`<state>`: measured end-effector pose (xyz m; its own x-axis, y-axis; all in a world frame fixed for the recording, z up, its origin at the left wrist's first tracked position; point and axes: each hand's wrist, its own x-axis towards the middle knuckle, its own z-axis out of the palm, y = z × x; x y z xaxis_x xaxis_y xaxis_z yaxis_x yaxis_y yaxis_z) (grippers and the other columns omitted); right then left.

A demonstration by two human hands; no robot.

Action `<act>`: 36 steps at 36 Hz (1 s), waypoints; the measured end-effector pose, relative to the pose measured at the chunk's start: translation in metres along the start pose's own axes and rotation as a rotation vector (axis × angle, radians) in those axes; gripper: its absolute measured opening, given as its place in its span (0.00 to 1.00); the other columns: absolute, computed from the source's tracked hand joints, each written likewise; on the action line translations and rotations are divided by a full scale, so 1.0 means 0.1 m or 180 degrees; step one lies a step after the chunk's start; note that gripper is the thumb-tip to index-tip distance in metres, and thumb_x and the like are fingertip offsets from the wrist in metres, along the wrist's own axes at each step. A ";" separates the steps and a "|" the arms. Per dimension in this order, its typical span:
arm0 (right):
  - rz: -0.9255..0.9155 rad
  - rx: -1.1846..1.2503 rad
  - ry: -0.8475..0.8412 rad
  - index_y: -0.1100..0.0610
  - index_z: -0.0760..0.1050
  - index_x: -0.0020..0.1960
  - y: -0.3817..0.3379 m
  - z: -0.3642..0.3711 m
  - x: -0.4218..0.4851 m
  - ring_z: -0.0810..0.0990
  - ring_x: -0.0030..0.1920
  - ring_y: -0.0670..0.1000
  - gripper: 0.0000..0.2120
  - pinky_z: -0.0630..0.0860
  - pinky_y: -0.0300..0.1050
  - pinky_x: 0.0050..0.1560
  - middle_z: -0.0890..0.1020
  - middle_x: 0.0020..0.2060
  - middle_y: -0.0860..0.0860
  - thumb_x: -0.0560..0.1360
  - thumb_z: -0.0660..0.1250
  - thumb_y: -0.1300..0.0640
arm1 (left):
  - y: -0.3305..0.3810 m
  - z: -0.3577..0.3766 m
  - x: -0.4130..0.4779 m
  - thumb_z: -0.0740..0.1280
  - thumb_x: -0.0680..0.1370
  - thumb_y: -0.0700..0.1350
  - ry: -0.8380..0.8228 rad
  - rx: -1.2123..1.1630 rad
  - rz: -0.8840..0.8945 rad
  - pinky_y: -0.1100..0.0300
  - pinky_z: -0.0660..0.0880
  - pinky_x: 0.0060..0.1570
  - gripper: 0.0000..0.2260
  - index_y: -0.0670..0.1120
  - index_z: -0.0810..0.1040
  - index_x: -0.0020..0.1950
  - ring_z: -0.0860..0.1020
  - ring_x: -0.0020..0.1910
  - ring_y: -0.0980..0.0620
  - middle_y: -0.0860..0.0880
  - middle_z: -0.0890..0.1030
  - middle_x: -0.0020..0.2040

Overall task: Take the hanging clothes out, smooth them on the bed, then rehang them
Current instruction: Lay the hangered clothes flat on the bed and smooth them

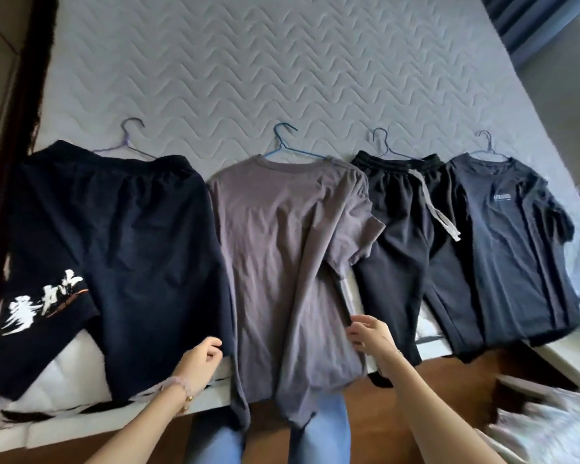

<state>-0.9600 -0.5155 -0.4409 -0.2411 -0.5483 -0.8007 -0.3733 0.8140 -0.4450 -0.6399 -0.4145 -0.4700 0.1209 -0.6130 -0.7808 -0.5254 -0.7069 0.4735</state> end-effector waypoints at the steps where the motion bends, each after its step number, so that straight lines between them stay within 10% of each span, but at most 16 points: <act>1: 0.0005 0.0090 0.0004 0.59 0.76 0.54 -0.02 -0.07 0.06 0.76 0.36 0.51 0.10 0.69 0.40 0.33 0.80 0.39 0.55 0.74 0.62 0.64 | 0.08 0.05 0.05 0.61 0.80 0.43 0.0014 0.0057 0.0075 0.60 0.73 0.48 0.10 0.47 0.75 0.60 0.78 0.53 0.49 0.48 0.81 0.55; 26: -0.0733 0.0100 -0.0418 0.56 0.61 0.72 -0.79 -1.04 2.04 0.75 0.50 0.49 0.28 0.74 0.48 0.60 0.76 0.57 0.50 0.75 0.66 0.56 | 1.64 1.56 1.05 0.65 0.78 0.45 0.1255 0.0100 -0.0055 0.50 0.72 0.62 0.22 0.45 0.66 0.72 0.72 0.67 0.43 0.46 0.69 0.70; 36: -0.0556 0.0377 -0.0916 0.57 0.73 0.51 -0.92 -0.78 2.22 0.77 0.41 0.44 0.07 0.75 0.38 0.44 0.78 0.41 0.49 0.74 0.67 0.61 | 1.49 1.54 1.13 0.69 0.75 0.40 0.1441 -0.0443 -0.0554 0.54 0.72 0.57 0.17 0.39 0.75 0.62 0.77 0.59 0.41 0.41 0.79 0.60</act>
<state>-1.0489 -0.7271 -0.5460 0.0857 -0.6184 -0.7812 -0.2762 0.7386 -0.6150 -0.8342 -0.5346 -0.5503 0.5661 -0.5517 -0.6124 -0.3516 -0.8336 0.4259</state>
